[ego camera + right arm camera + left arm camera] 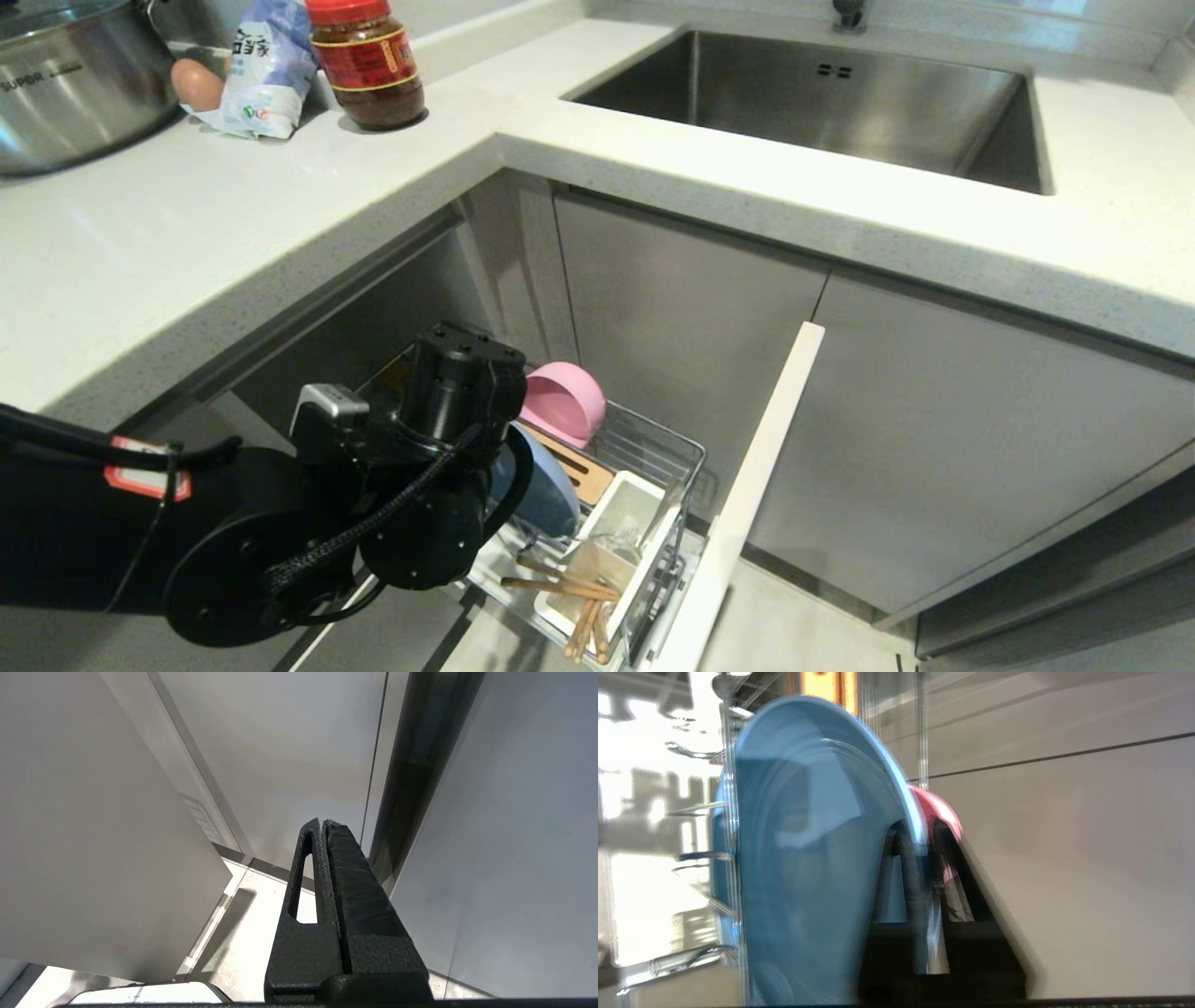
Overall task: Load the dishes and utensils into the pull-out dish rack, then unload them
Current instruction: Pick up the plate and place it in the cupboard
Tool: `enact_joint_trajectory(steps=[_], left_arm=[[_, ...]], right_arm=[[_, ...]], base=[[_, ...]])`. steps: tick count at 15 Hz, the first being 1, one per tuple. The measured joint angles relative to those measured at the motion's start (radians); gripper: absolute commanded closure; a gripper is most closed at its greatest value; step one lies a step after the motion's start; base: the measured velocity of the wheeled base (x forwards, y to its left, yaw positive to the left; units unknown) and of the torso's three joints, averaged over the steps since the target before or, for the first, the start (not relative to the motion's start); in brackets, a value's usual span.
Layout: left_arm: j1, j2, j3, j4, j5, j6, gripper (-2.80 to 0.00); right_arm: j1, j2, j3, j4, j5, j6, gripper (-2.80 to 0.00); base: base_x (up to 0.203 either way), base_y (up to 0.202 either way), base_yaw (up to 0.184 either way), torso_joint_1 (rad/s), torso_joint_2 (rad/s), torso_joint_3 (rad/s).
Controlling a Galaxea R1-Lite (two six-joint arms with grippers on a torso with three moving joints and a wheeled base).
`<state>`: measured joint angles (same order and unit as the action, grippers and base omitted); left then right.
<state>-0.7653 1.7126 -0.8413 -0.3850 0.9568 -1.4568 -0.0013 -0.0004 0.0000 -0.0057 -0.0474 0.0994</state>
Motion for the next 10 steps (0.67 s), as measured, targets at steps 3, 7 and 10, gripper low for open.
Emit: enact_joint_trajectory(steps=[3,7,10], left_arm=[[0.000,-0.001,-0.001,0.022,0.000,0.000,-2.80],[-0.006,-0.018,-0.001,0.027,0.005,0.002,-2.80],[-0.025,-0.077,-0.009,0.112,0.003,0.002,-2.80]], right_arm=[[0.000,0.000,0.000,0.000,0.000,0.000,0.00],[0.000,0.000,0.000,0.000,0.000,0.000,0.00],[0.000,0.000,0.000,0.000,0.000,0.000,0.00]], base=[[0.000,0.000,0.000,0.000,0.00,0.000],[0.000,0.000,0.000,0.000,0.00,0.000],[0.000,0.000,0.000,0.000,0.00,0.000]])
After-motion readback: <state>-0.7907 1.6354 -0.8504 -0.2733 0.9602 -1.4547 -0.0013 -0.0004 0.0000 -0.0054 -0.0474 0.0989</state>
